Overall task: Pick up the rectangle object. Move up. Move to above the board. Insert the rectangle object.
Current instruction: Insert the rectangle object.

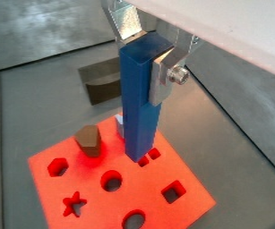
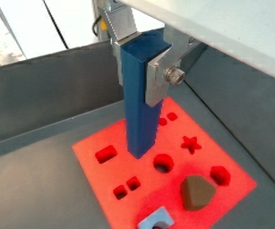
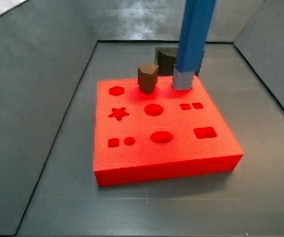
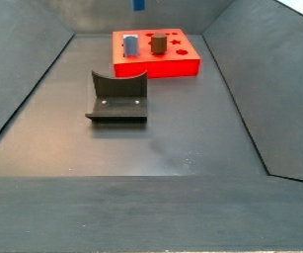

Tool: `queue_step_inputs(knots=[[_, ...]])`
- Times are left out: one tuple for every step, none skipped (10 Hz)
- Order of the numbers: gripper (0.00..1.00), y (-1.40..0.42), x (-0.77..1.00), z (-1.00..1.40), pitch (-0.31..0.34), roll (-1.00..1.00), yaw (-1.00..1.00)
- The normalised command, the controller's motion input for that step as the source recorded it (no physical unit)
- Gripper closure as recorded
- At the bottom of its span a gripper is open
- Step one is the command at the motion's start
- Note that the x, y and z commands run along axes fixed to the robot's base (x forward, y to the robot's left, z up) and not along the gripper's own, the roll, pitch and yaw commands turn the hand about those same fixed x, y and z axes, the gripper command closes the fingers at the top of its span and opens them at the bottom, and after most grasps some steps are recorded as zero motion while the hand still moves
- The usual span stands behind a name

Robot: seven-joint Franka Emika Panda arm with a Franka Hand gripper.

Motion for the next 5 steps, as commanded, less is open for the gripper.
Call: queue_step_inputs(knots=[[1.00,-0.18,0.64,-0.46,0.171,0.20,-0.20],[1.00,-0.20,0.61,-0.46,0.141,0.20,-0.23],[1.00,-0.21,0.56,-0.40,0.133,0.18,-0.28],[1.00,-0.25,0.63,-0.38,0.169,0.18,-0.17],[1.00,-0.31,0.59,-0.32,0.117,0.17,-0.22]])
